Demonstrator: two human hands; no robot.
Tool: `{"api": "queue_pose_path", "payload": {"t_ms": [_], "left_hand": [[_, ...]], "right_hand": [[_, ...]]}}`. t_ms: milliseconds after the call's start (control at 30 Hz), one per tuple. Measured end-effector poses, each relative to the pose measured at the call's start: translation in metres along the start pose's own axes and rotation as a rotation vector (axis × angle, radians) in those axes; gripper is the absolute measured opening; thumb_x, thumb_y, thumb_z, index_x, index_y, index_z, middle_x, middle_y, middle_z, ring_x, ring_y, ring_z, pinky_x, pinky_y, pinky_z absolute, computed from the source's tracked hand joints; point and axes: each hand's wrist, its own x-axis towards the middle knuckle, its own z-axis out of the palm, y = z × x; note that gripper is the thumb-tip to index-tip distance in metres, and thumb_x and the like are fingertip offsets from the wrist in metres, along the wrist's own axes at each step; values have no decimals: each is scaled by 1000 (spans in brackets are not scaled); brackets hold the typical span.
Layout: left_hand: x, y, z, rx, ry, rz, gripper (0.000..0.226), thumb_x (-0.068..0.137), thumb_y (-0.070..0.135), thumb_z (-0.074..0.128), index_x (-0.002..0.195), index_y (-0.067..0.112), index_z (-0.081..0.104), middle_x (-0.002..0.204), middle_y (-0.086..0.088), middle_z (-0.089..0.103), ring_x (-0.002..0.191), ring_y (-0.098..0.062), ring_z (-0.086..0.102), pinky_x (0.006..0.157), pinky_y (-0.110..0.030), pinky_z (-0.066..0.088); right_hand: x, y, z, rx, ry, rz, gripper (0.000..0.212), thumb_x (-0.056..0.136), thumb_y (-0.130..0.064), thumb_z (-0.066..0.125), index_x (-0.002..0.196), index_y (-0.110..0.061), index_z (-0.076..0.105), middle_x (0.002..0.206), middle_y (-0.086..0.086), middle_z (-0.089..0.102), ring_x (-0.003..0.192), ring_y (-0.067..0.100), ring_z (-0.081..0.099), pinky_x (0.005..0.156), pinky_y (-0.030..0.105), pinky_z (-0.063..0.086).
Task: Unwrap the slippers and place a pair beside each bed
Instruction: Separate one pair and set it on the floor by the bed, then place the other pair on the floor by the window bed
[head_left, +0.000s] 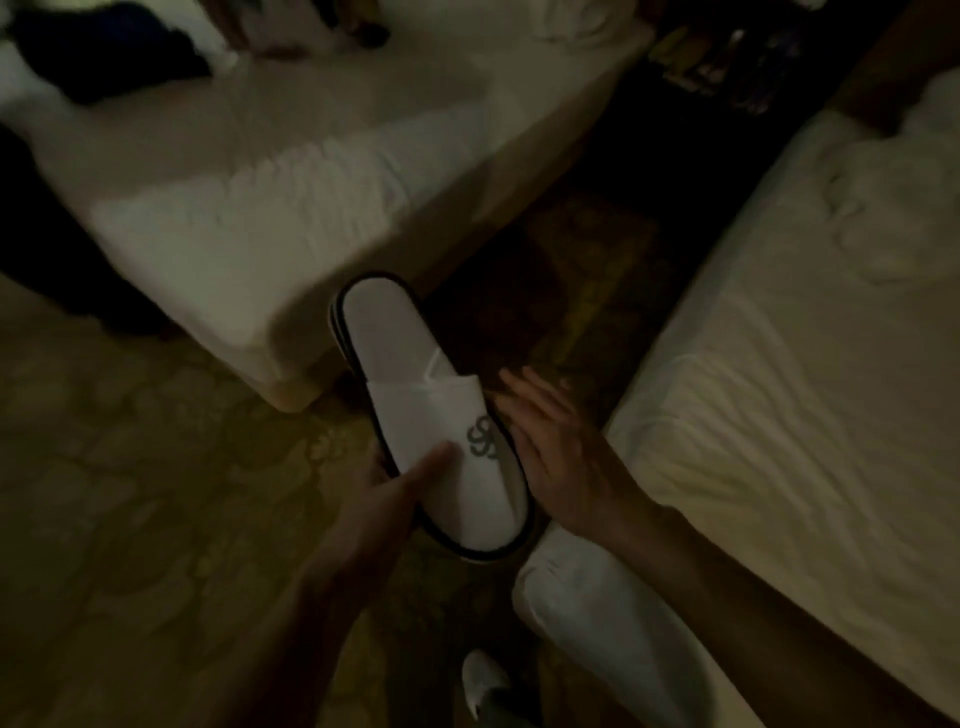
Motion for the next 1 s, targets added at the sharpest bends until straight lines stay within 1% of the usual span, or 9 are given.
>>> {"api": "queue_pose_path", "payload": {"t_ms": [133,233,300,400,467,600,800,900,1000], "left_hand": [[-78,61,72,51,-160,-9,42,77,28,81,111,41,60,108,10,76,94,-17,75,75,-37,62],[-136,85,123,112,-303,-11,49,78,26,81,121,36,59,120,0,73,102,-23,73,85,-46,61],[-177,91,157,144,-413,-11,47,82,22,78,125,29,61,121,-5,73,102,-24,73,88,-46,60],[-241,87,202,246,-532,-44,54,71,39,86,120,32,68,119,-2,74,107,-25,71,96,-51,55],[-285,74,230,307,-629,-80,56,67,42,88,119,37,68,118,1,75,110,-25,70,99,-52,52],[-371,40,297,441,-842,-82,37,84,27,76,119,34,66,111,8,77,102,-15,73,91,-39,57],[-507,-46,414,580,-1121,-93,37,85,21,73,120,29,67,111,5,77,101,-14,74,82,-32,58],[-580,-104,466,632,-1230,-120,40,80,23,77,117,32,67,107,7,78,98,-14,74,80,-32,59],[-649,-165,512,668,-1295,-156,32,83,18,77,108,35,67,103,9,78,98,-15,72,83,-37,59]], "right_hand": [[-80,-37,-95,-92,195,58,53,106,-33,26,140,-8,58,156,8,47,150,24,35,122,54,26],[-151,-54,-154,-170,270,165,56,106,-36,22,146,-9,52,163,6,36,155,20,20,126,51,17],[-207,-63,-186,-212,330,244,59,106,-40,19,154,-15,42,168,3,25,157,16,7,128,46,7],[-299,-75,-223,-245,447,356,57,106,-40,25,155,-17,42,167,6,27,157,22,12,127,48,10],[-363,-82,-239,-256,508,433,54,106,-38,30,153,-17,45,165,9,32,156,25,18,126,51,14],[-486,-93,-261,-277,581,609,53,104,-34,35,155,-19,40,167,6,29,157,23,15,127,49,13],[-676,-88,-280,-293,686,916,63,101,-42,28,159,-20,27,168,6,26,156,21,16,128,46,11],[-776,-79,-285,-297,706,1034,67,102,-35,47,161,-21,19,169,4,17,154,14,3,127,43,3],[-869,-69,-287,-296,682,1131,75,101,-37,53,161,-23,10,171,-1,7,151,9,-7,123,35,-9]]}}
